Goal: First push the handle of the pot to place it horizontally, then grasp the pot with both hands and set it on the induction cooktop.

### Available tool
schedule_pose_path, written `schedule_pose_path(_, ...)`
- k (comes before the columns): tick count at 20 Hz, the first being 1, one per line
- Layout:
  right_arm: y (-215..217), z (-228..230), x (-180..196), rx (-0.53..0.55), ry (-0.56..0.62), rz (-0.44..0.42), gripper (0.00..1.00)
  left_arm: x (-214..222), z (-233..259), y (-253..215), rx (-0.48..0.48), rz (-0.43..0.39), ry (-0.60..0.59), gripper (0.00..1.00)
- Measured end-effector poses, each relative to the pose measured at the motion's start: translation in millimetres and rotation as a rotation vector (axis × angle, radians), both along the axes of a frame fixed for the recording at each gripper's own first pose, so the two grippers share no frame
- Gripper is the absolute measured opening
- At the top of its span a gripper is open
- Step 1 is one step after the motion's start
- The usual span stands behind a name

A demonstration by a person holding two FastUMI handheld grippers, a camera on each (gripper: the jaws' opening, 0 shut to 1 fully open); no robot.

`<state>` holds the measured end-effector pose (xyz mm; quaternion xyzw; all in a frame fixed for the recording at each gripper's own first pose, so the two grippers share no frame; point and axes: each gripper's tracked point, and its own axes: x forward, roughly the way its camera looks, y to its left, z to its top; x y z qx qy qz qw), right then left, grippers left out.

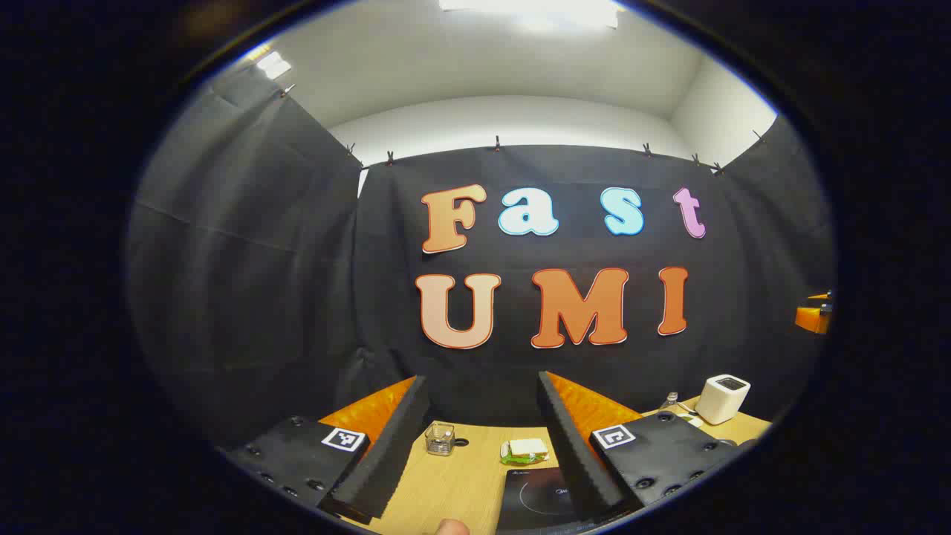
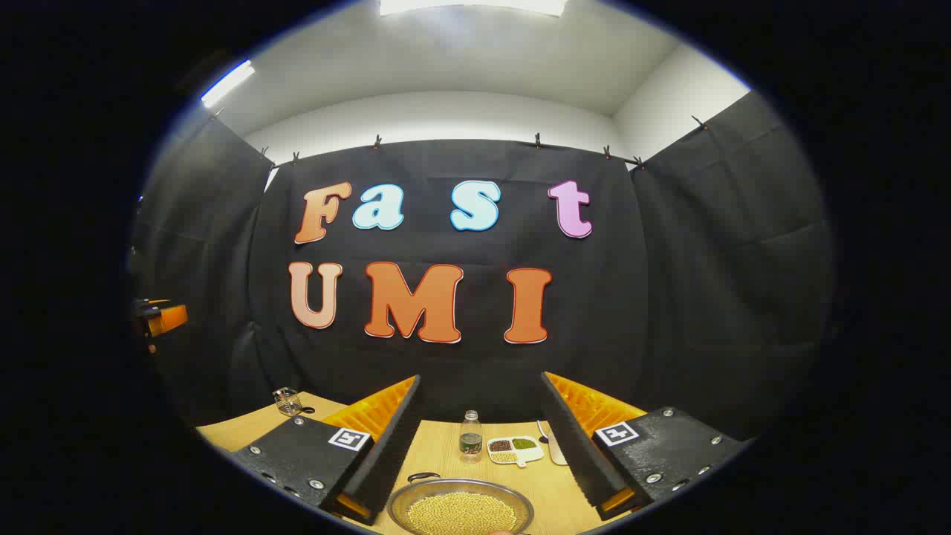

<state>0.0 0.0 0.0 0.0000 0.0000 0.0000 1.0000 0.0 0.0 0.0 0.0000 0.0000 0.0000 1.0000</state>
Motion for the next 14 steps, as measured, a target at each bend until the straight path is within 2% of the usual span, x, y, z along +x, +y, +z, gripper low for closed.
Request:
schedule_pose_path(5, -1, -2, 1, -0.004, 0.005, 0.002, 0.95, 0, 0, 1, 0.002, 0.008, 0.006, 0.98)
schedule_pose_path(14, -3, -9, -4, -0.013, 0.014, 0.019, 0.95, -8, 6, -9, -0.006, -0.026, -0.002, 0.99)
